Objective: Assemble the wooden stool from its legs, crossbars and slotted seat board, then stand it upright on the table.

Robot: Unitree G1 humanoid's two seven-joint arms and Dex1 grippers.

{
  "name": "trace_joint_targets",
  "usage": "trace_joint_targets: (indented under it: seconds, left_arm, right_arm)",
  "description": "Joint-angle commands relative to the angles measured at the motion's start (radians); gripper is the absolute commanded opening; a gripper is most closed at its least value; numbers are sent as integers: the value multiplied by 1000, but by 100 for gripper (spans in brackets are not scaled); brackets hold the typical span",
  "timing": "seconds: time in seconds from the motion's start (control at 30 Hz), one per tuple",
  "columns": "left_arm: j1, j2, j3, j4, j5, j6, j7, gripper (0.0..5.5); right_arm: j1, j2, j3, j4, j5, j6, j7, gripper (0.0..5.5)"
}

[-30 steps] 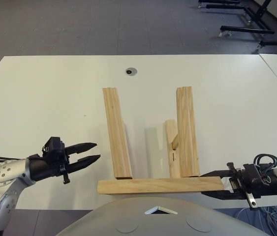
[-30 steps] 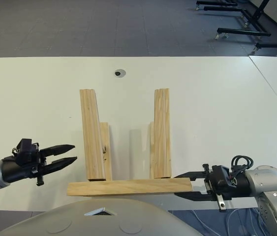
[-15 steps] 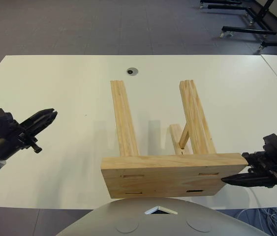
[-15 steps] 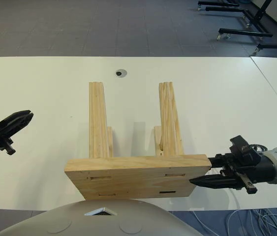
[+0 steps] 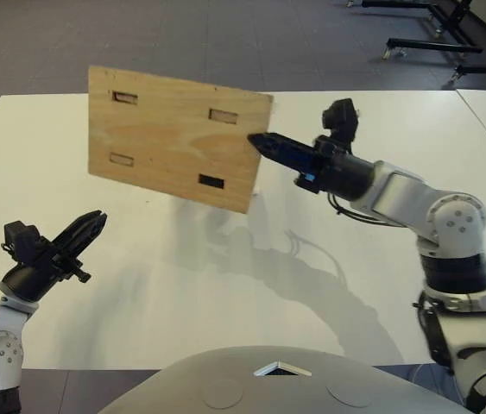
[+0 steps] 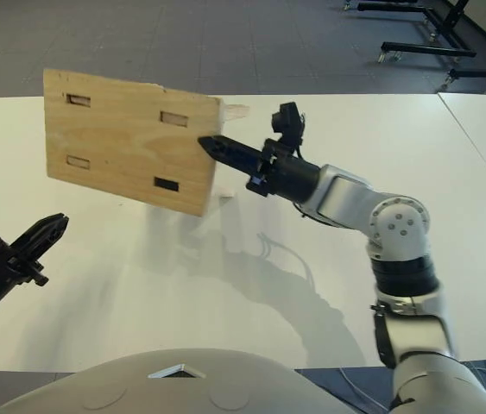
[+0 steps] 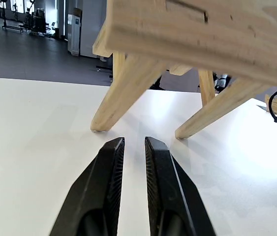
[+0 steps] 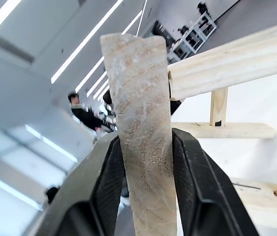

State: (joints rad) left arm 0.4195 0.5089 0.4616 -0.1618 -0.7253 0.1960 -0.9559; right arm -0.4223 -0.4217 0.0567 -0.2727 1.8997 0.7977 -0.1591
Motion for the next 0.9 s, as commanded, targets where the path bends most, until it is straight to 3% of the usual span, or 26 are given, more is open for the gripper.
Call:
trace_joint_targets:
  seconds: [0.03,0.2,0.6,0.67,0.9]
  left_arm:
    - [-10,-23,-35,38,46,-30,0,74]
    - [-15,-30,-62,41,67,-34,2,74]
    - [-13,-36,-108,-13,85,-6,35,74]
    - [-15,-40,-123,-21,86,-2,42,74]
    - [-2,-40,-138,-48,82,6,53,74]
  right_arm:
    - [-92,254,-144,-19,72,-150,-286,132]
    - [-75,325,-197,-40,72,-241,-481,131]
    - [2,263,-126,-35,49,-238,-617,130]
    - [19,259,-116,-29,42,-243,-638,190]
    - [79,244,-105,-53,9,-247,-646,311]
